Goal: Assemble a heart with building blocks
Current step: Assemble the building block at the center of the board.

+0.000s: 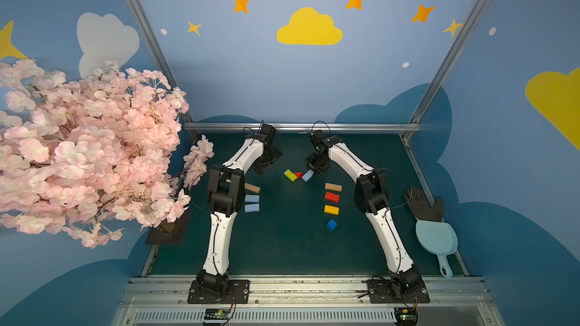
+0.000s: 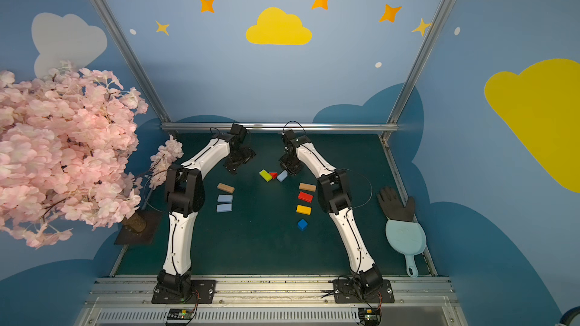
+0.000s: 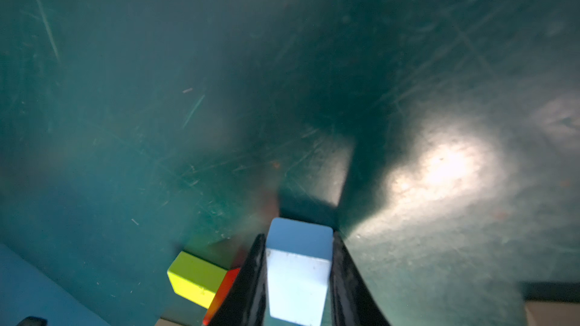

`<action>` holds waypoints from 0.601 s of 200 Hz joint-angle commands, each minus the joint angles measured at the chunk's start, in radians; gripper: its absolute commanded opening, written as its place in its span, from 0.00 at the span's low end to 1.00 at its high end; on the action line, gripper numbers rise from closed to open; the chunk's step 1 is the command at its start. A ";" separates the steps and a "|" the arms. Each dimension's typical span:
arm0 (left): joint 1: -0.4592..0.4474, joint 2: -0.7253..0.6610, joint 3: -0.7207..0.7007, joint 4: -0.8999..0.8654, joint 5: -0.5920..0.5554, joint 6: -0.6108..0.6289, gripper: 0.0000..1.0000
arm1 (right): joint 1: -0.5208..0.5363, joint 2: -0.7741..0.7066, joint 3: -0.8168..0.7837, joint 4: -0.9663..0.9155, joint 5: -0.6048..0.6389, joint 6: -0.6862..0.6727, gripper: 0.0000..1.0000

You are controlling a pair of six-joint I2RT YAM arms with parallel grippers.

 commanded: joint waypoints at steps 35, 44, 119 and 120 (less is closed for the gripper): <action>0.007 -0.029 -0.008 -0.012 0.013 0.013 0.99 | 0.036 0.103 -0.007 0.054 -0.019 0.019 0.03; 0.010 -0.030 -0.009 -0.012 0.013 0.014 0.98 | 0.037 0.104 -0.004 0.053 -0.019 0.021 0.04; 0.009 -0.030 -0.014 -0.011 0.020 0.017 0.98 | 0.039 0.102 0.001 0.043 -0.011 0.023 0.03; 0.010 -0.030 -0.014 -0.011 0.020 0.017 0.98 | 0.039 0.102 0.001 0.042 -0.011 0.024 0.03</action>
